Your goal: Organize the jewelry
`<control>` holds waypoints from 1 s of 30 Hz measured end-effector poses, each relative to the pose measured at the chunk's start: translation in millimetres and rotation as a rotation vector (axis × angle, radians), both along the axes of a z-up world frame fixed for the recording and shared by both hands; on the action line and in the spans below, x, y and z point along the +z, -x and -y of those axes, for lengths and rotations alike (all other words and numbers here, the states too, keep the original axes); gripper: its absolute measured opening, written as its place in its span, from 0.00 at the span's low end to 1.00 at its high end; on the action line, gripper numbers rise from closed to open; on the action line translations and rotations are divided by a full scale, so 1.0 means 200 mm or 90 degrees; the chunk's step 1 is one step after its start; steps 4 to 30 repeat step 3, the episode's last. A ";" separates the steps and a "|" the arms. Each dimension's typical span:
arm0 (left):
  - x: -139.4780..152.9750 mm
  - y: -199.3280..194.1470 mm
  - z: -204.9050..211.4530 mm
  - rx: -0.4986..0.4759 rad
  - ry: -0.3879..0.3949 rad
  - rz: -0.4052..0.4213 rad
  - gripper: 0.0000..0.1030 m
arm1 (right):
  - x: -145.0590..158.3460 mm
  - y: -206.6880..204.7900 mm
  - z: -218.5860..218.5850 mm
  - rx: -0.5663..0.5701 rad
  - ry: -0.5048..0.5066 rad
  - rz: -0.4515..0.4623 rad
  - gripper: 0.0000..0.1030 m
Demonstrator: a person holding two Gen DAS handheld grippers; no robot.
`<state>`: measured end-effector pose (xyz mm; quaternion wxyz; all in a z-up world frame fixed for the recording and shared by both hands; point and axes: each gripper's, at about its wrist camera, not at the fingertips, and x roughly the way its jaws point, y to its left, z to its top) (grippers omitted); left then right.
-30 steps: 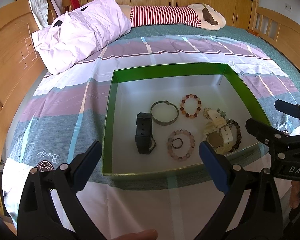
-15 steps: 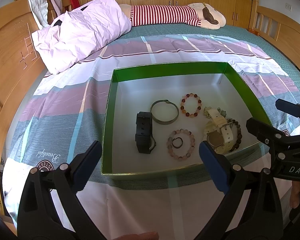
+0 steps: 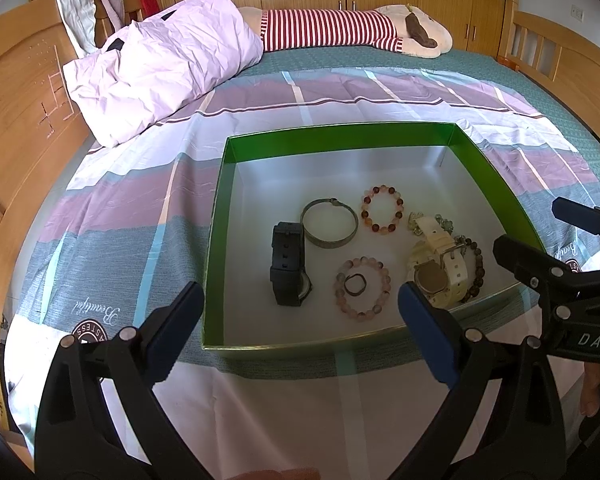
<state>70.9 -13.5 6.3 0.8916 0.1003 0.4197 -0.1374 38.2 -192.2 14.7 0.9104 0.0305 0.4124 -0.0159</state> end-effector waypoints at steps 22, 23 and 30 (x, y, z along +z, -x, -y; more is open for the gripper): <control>-0.01 0.00 0.00 0.000 -0.001 -0.003 0.96 | 0.00 0.00 0.00 0.001 0.000 0.000 0.99; -0.01 0.00 0.00 0.000 -0.001 -0.003 0.96 | 0.00 0.00 0.00 0.001 0.000 0.000 0.99; -0.01 0.00 0.00 0.000 -0.001 -0.003 0.96 | 0.00 0.00 0.00 0.001 0.000 0.000 0.99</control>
